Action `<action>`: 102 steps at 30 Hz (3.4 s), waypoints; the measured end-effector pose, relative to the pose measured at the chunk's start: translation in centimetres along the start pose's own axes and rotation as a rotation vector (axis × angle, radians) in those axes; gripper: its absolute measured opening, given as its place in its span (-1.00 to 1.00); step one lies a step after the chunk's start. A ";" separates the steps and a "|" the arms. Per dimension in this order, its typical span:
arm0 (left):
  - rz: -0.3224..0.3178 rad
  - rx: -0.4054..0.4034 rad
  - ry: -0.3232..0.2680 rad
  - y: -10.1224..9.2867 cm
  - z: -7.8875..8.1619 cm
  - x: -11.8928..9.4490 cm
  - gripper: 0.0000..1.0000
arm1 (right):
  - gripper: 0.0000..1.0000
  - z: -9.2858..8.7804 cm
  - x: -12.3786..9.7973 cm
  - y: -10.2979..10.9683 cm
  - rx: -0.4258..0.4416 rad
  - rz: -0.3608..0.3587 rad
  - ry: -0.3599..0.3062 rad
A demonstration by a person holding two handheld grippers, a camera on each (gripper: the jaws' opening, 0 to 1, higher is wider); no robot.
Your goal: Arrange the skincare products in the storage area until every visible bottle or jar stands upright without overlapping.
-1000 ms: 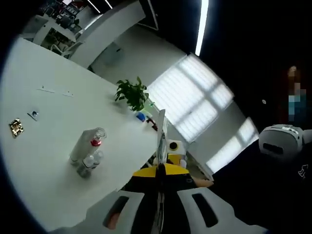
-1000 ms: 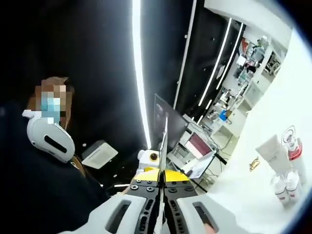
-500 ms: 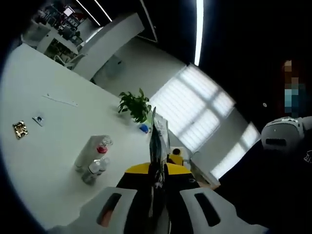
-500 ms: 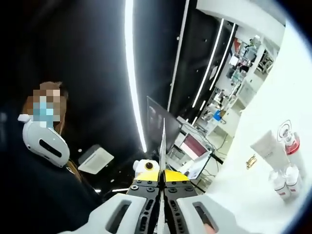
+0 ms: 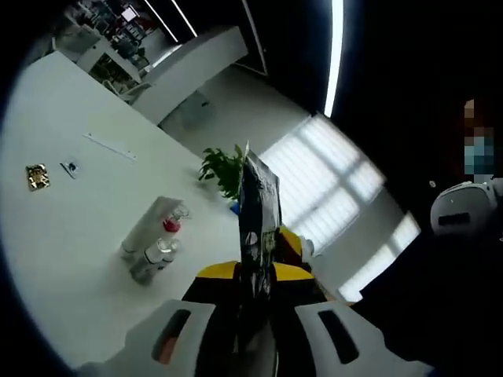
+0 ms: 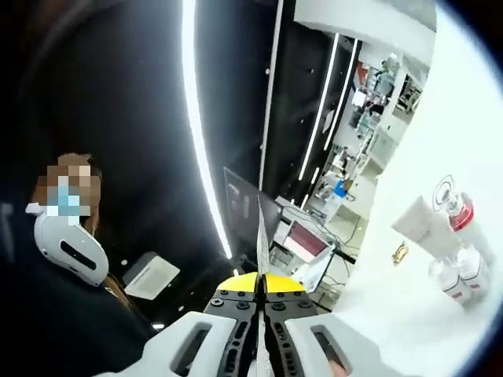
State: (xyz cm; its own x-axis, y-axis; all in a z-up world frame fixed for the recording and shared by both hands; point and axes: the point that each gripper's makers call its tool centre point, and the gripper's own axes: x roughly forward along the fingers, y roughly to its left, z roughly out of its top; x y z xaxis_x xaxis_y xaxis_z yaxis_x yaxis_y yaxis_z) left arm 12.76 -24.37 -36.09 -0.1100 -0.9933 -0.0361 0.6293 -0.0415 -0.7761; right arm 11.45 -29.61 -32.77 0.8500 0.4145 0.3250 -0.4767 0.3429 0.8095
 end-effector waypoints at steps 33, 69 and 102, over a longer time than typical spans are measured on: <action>0.053 -0.189 -0.080 1.7 -1.4 -0.1 -1.00 | -0.44 -3.6 -1.3 -4.6 -0.207 -0.243 0.142; 0.127 -0.296 -0.125 6.2 -3.0 -4.8 -1.00 | 0.94 -5.9 -4.6 -7.4 -0.447 -0.458 0.274; 0.282 -0.332 -0.055 12.3 -2.4 -3.0 -1.00 | 0.99 -6.4 -7.0 -8.9 -0.563 -0.490 0.334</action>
State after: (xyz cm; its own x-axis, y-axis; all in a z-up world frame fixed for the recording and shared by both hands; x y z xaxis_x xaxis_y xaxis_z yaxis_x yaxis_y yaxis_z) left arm 18.94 -21.59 -47.04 0.0774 -0.9654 -0.2492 0.3468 0.2604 -0.9010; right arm 8.34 -30.15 -45.35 0.9219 0.3068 -0.2366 -0.1854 0.8856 0.4259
